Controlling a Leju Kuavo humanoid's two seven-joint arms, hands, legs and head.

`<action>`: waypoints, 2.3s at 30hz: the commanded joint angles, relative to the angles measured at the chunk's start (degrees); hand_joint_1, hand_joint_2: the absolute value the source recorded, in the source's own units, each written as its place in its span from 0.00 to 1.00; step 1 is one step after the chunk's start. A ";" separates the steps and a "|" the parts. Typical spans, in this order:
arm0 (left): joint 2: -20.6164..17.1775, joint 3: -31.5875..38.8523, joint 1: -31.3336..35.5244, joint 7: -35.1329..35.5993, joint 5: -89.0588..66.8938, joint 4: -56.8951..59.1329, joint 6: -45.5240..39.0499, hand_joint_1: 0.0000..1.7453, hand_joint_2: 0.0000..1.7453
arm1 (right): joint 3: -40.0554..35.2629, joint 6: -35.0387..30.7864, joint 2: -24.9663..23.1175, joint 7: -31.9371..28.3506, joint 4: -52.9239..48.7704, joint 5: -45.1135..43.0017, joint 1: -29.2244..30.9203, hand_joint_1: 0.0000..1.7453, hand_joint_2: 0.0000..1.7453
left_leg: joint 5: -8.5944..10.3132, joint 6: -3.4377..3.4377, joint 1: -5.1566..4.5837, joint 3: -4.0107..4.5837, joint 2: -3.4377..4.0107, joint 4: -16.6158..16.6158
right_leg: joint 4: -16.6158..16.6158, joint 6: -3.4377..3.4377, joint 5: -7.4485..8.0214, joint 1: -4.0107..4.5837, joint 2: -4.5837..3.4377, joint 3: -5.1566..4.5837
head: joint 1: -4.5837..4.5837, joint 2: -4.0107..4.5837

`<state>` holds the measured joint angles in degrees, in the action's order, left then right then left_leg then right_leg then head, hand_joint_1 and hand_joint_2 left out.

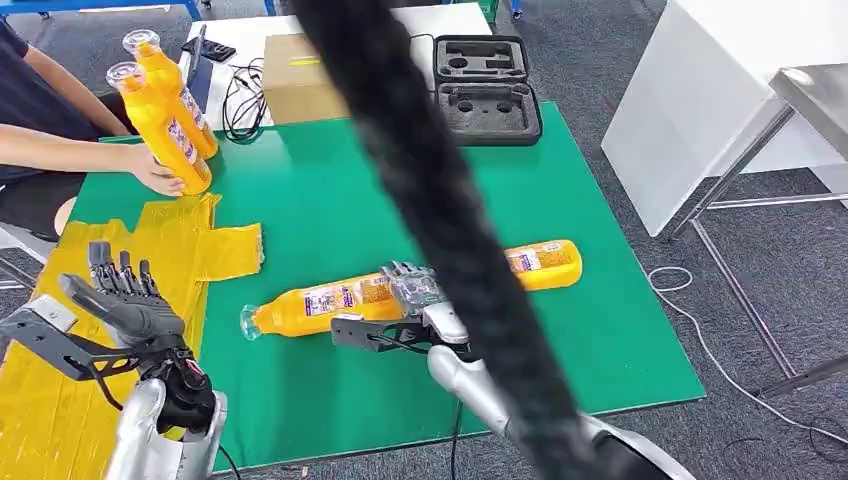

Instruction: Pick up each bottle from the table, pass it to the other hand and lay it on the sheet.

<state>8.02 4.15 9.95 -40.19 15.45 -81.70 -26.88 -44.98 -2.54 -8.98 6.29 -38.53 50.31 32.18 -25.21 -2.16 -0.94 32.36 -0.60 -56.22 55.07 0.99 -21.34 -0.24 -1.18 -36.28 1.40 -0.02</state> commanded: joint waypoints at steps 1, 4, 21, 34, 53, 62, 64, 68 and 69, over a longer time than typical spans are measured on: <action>-0.25 -1.14 2.72 0.19 0.03 3.94 0.19 0.00 0.00 | -1.18 -0.04 -0.11 -0.41 3.30 -0.17 2.07 0.00 1.00 | -0.08 0.18 0.05 -0.21 -0.07 0.00 | 0.00 -0.01 -0.12 0.05 0.20 0.25 | 0.00 0.00; -0.25 -1.14 2.72 0.19 0.03 3.94 0.19 0.00 0.00 | -1.18 -0.04 -0.11 -0.41 3.30 -0.17 2.07 0.00 1.00 | -0.10 0.19 0.05 -0.26 -0.09 -0.02 | 0.02 -0.01 -0.15 0.06 0.22 0.29 | 0.00 0.00; -0.42 -1.90 3.13 0.19 0.42 4.76 0.43 0.00 0.00 | -3.53 -2.82 -1.67 1.61 4.61 4.41 1.78 0.00 1.00 | -0.06 0.15 0.04 -0.20 -0.04 0.02 | -0.02 0.00 -0.09 0.04 0.14 0.22 | -0.02 0.00; -0.27 -2.10 3.58 0.19 0.66 5.19 0.70 0.00 0.00 | -3.51 -3.27 -2.02 3.22 4.59 8.17 1.71 0.00 1.00 | -0.04 0.13 0.03 -0.15 -0.05 0.03 | -0.02 0.00 -0.07 0.03 0.14 0.17 | 0.00 0.00; -0.27 -2.15 3.58 0.19 0.66 5.17 0.73 0.00 0.00 | -3.53 -2.99 -2.12 3.22 5.04 8.45 1.81 0.00 1.00 | -0.02 0.10 0.01 -0.11 -0.06 0.03 | -0.02 0.00 -0.05 0.01 0.14 0.13 | 0.00 0.00; -0.26 -2.82 5.00 0.19 1.12 6.44 0.71 0.00 0.00 | -2.75 -0.80 -3.79 2.03 10.12 8.25 2.96 0.00 1.00 | -0.04 0.13 0.03 -0.14 -0.07 0.01 | 0.00 0.00 -0.07 0.03 0.16 0.17 | -0.02 0.00; -0.36 -2.80 4.95 0.19 1.31 6.50 0.92 0.00 0.00 | -2.87 -0.39 -4.11 1.95 10.78 8.35 3.14 0.00 1.00 | -0.13 0.23 0.08 -0.32 -0.07 -0.03 | 0.02 -0.01 -0.17 0.08 0.23 0.37 | 0.00 0.00; -0.33 -2.91 5.40 0.19 1.55 7.11 1.02 0.00 0.00 | -3.20 0.11 -4.50 1.96 11.93 8.70 3.44 0.00 1.00 | -0.12 0.20 0.07 -0.28 -0.06 -0.02 | 0.01 -0.01 -0.15 0.08 0.20 0.31 | 0.00 0.00; -0.26 -2.85 5.66 0.19 1.64 7.36 0.98 0.00 0.00 | -3.49 0.79 -4.69 2.08 12.82 8.97 3.61 0.00 1.00 | -0.15 0.24 0.09 -0.36 -0.08 -0.03 | 0.02 -0.02 -0.19 0.09 0.25 0.40 | -0.02 0.00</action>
<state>7.98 1.86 12.43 -40.19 16.39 -78.71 -26.03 -46.82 -3.43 -12.72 8.52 -33.00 58.82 33.29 -25.21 -2.16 -0.93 32.34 -0.59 -56.22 55.07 0.99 -21.34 -0.23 -1.19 -36.28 1.38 -0.02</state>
